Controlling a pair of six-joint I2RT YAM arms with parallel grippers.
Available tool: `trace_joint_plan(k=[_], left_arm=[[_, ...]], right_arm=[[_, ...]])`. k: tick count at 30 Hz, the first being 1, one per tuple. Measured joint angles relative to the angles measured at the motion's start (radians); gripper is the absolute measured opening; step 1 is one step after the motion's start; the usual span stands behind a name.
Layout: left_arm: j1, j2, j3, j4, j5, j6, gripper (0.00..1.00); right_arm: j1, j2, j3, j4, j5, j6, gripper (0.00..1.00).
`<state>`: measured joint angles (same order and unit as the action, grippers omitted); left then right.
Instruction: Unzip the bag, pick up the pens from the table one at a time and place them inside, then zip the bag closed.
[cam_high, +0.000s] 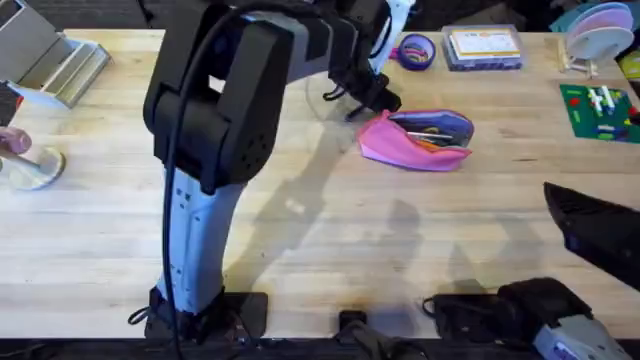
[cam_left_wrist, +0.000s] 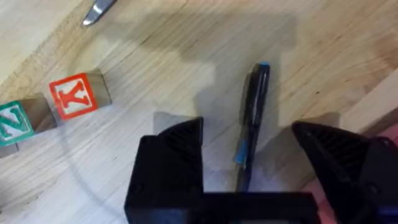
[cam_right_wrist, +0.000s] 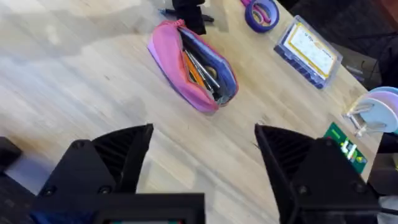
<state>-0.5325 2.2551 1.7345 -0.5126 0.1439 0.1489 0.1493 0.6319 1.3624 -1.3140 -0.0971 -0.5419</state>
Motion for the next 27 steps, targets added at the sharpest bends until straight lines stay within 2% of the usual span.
trace_joint_plan(k=[2, 6, 8, 9, 11, 19, 23, 27], left_arm=[[-0.007, 0.000, 0.003, -0.007, -0.018, -0.004, 0.877], [-0.019, 0.000, 0.009, -0.023, -0.036, -0.013, 0.782], [-0.024, 0.000, 0.010, -0.030, -0.038, -0.017, 0.703], [-0.028, 0.000, 0.013, -0.039, -0.040, -0.020, 0.585], [-0.028, 0.000, 0.014, -0.043, -0.040, -0.022, 0.484], [-0.035, 0.000, 0.015, -0.046, -0.036, -0.022, 0.169], [-0.039, -0.001, 0.018, -0.046, -0.037, -0.022, 0.063], [-0.040, -0.001, 0.020, -0.048, -0.044, -0.022, 0.057]], right_arm=[[0.000, 0.000, 0.000, 0.000, 0.000, 0.000, 0.998], [0.000, 0.000, 0.000, 0.000, 0.000, 0.000, 0.998], [0.000, 0.000, 0.000, 0.000, 0.000, 0.000, 0.998], [0.000, 0.000, 0.000, 0.000, 0.000, 0.000, 0.998], [0.000, 0.000, 0.000, 0.000, 0.000, 0.000, 0.998], [0.000, 0.000, 0.000, 0.000, 0.000, 0.000, 0.998], [0.000, 0.000, 0.000, 0.000, 0.000, 0.000, 0.998], [0.000, 0.000, 0.000, 0.000, 0.000, 0.000, 0.998]])
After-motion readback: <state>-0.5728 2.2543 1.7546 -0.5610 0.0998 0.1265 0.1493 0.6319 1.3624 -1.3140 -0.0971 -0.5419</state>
